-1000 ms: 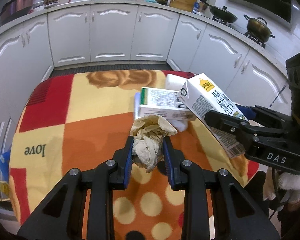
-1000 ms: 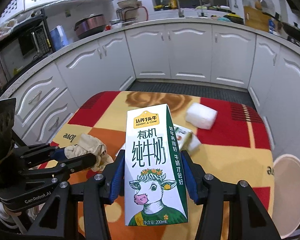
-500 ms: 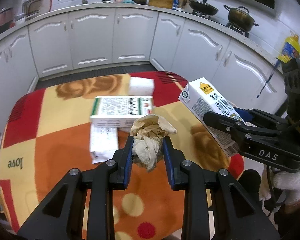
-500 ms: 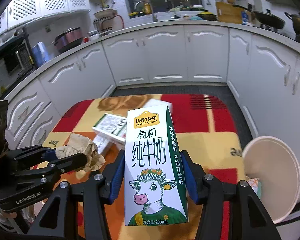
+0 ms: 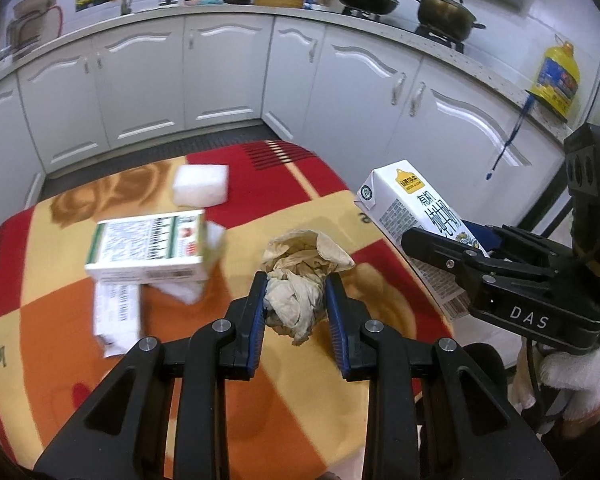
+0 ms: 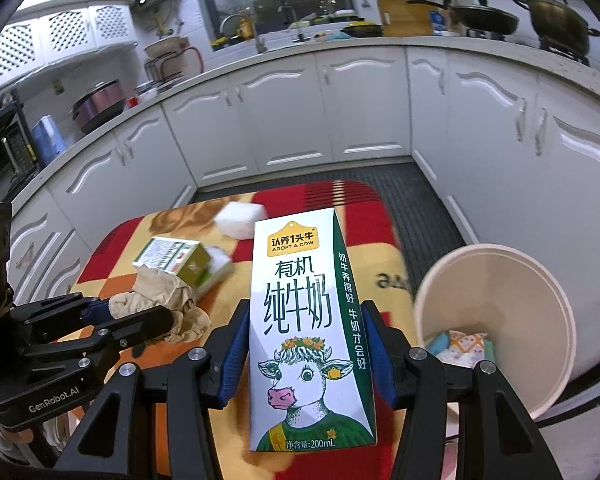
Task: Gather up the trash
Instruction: 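Carry crumpled paper and milk carton to the beige bucket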
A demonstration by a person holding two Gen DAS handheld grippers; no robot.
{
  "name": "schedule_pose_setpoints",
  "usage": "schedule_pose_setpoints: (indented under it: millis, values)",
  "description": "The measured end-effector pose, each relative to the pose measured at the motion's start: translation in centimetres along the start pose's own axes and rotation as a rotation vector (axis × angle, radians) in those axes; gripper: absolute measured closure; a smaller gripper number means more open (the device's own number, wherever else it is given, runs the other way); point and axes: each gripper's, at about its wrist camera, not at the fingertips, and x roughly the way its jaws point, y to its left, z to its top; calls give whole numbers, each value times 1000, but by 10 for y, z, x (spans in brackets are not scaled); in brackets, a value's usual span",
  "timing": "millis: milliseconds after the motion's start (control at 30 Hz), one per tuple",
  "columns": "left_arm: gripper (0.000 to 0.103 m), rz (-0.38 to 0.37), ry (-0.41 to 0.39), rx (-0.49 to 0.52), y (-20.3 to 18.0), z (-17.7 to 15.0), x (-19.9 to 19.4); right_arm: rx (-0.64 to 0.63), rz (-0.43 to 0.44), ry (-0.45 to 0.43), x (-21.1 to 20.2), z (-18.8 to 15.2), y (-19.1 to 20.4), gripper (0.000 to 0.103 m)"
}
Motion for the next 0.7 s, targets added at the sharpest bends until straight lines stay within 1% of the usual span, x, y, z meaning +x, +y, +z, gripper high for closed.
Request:
schedule_pose_setpoints:
  millis: [467, 700]
  values:
    - [77, -82, 40, 37, -49, 25, 41, 101, -85, -7, -19, -12, -59, 51]
    - [77, -119, 64, 61, -75, 38, 69, 158, -135, 13, -19, -21, -98, 51]
